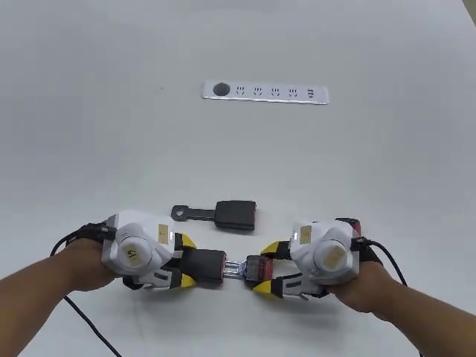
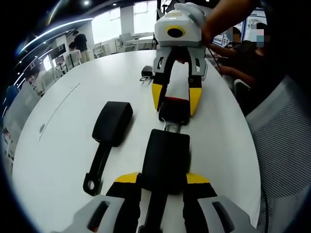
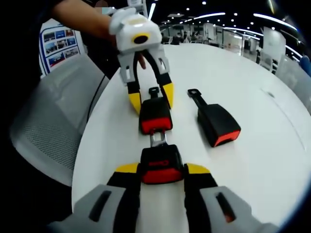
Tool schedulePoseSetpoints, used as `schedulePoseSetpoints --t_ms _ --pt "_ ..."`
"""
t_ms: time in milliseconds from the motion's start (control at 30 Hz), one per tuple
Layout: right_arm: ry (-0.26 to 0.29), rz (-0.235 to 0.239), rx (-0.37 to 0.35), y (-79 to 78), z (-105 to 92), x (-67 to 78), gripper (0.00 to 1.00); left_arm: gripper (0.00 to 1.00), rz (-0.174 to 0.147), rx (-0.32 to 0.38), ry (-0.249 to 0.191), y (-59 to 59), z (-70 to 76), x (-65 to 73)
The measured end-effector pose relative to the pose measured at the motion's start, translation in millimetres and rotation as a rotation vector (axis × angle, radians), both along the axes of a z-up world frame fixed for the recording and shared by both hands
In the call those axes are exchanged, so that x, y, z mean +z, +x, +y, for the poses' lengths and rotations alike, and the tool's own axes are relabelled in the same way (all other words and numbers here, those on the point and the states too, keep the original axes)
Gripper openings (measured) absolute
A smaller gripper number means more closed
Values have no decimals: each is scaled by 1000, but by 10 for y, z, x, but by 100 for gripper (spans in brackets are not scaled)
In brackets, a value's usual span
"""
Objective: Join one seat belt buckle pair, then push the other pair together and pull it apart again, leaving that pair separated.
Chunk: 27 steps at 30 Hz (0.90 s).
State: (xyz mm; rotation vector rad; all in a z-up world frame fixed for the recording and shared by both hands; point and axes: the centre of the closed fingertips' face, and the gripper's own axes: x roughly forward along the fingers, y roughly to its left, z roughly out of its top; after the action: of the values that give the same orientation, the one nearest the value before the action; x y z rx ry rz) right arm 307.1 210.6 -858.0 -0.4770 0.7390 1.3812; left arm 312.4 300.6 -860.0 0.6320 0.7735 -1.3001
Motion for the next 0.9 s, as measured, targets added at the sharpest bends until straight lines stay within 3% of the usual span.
schedulePoseSetpoints --t_ms 467,767,900 --pt "5 8 -13 0 120 -11 34 33 2 -3 13 -4 2 -6" --pt "8 2 -27 13 288 2 33 33 9 -39 55 -9 9 -17" --pt "-6 7 -25 18 274 -10 33 33 5 -38 57 -9 -3 -12"
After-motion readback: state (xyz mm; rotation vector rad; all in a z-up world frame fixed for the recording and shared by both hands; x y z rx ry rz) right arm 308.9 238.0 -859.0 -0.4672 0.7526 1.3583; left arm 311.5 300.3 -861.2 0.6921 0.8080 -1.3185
